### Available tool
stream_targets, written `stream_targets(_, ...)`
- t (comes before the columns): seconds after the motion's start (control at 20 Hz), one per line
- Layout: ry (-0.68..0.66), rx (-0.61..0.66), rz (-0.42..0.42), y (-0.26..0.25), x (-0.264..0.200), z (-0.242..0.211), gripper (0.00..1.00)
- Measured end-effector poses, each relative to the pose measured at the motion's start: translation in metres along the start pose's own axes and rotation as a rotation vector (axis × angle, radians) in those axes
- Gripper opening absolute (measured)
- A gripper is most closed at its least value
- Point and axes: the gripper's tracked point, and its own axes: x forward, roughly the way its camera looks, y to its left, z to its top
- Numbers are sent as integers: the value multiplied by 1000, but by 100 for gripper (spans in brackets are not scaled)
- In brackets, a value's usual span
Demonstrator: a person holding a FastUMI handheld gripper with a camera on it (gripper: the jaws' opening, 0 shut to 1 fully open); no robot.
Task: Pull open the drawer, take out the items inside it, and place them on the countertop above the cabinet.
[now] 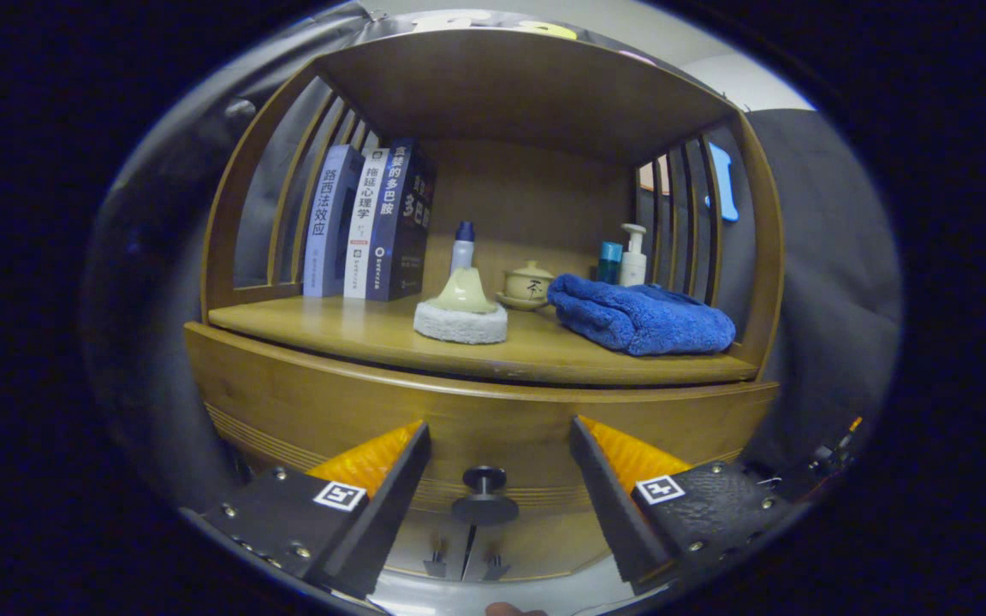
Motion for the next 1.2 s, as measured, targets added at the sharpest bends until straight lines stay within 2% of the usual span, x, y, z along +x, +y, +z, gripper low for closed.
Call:
stream_targets(0.65, -26, -30, -8, 1, 14, 3, 99)
stream_targets(0.8, -38, -30, -4, 1, 14, 4, 95)
stream_targets(1.0, -38, -38, 4, 1, 15, 4, 96)
stream_targets(1.2, -14, -10, 11, -6, 14, 3, 96)
